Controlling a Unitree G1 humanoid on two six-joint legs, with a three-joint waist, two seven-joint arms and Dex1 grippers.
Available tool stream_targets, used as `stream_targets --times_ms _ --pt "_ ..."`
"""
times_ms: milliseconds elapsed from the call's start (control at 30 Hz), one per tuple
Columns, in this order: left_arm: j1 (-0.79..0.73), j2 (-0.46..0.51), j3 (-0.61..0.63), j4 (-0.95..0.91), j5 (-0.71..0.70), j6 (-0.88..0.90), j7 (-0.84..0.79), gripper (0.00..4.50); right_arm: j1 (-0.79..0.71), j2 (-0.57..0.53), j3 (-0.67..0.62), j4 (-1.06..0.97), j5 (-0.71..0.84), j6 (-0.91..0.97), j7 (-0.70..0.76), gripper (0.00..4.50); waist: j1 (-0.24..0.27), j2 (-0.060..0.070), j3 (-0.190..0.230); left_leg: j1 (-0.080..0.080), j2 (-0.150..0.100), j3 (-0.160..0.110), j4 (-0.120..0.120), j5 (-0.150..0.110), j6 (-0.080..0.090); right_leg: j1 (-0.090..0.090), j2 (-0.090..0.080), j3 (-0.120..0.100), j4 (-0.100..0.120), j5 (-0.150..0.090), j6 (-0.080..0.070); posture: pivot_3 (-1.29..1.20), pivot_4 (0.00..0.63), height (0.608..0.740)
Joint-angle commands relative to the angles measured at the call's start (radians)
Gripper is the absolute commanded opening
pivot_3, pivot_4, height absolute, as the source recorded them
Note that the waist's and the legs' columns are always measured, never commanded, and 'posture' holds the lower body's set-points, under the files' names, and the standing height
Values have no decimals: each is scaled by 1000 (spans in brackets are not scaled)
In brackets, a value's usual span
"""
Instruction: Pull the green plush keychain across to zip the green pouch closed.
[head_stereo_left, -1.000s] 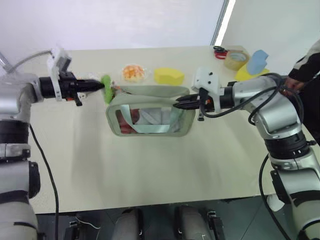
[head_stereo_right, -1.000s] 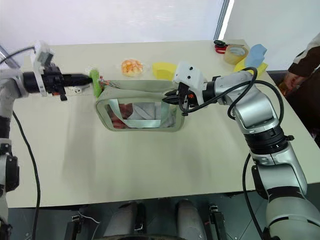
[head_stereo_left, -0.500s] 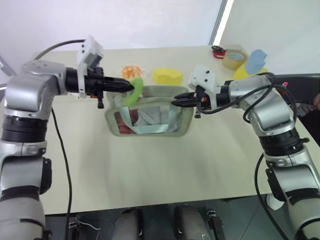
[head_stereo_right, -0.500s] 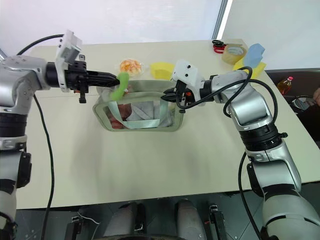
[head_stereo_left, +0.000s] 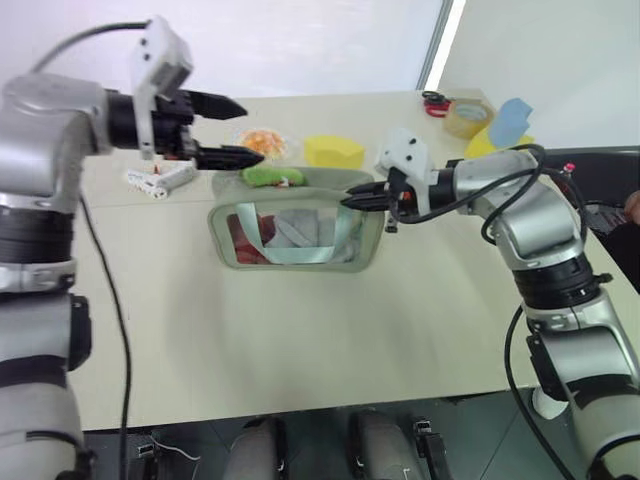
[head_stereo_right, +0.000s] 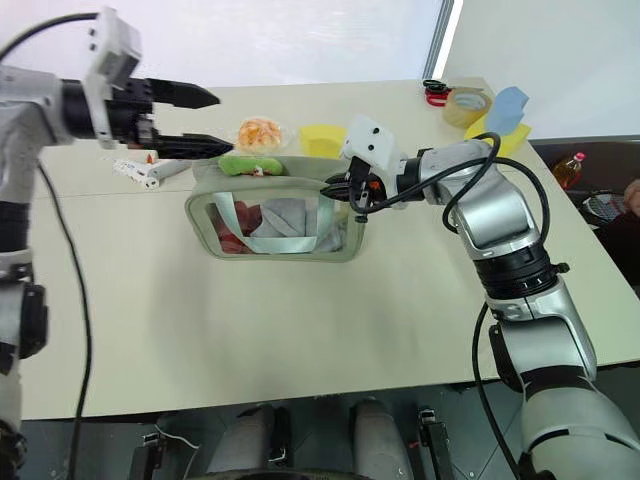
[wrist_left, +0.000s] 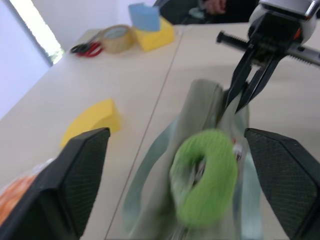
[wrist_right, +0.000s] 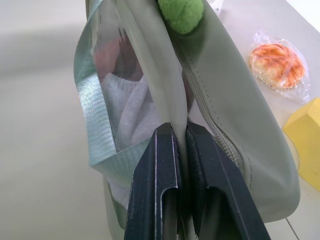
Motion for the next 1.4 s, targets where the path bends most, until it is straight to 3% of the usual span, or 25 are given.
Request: stream_targets --times_ms 33,200,367,467,700,800,900,1000,1133,1400 --pt "76 93 33 -105 -36 50 -66 4453 -29 -2 -16 14 -9 -28 -6 0 -1 0 0 0 0 0 0 0 0 0 0 0 0 0 0 0 150 740" --pt "295 143 66 -212 -56 52 -48 4453 -36 4 -12 30 -13 -44 1 0 4 0 0 1 0 0 0 0 0 0 0 1 0 0 0 0 150 740" --pt "383 73 57 -191 -1 -48 50 4453 -39 8 -6 29 -16 -44 17 0 7 0 0 0 0 0 0 0 0 1 0 1 0 0 0 0 150 740" --pt "390 51 51 -179 10 -79 59 3587 -40 8 -5 28 -18 -42 22 0 4 0 0 0 0 0 0 0 0 1 0 1 0 0 0 0 150 740" --pt "358 33 41 -141 12 -93 59 57 -42 0 -10 19 -23 -26 23 0 3 0 0 0 0 0 0 0 0 0 0 1 0 0 0 0 150 740" --pt "354 35 20 -136 26 -104 46 57 -50 -5 -18 9 -18 -10 21 0 3 0 0 0 0 0 0 0 0 0 0 1 0 0 0 0 150 740" --pt "339 24 9 -118 35 -111 40 0 -82 -39 -33 -12 1 11 58 1170 4 0 0 0 0 0 0 0 0 0 0 1 0 0 0 0 150 740" --pt "329 19 6 -106 40 -118 36 0 -125 -66 -47 -5 7 8 84 2631 6 0 0 0 0 0 0 0 0 0 0 1 0 0 0 0 150 740" --pt "324 16 5 -105 40 -119 30 0 -207 -28 -62 10 43 34 75 2631 5 0 0 0 0 0 0 0 0 0 0 1 0 0 0 0 150 740" --pt "307 4 3 -96 49 -122 23 0 -288 181 -8 106 33 -8 -6 2631 3 0 0 0 0 0 0 0 0 0 0 0 0 0 0 0 150 740"
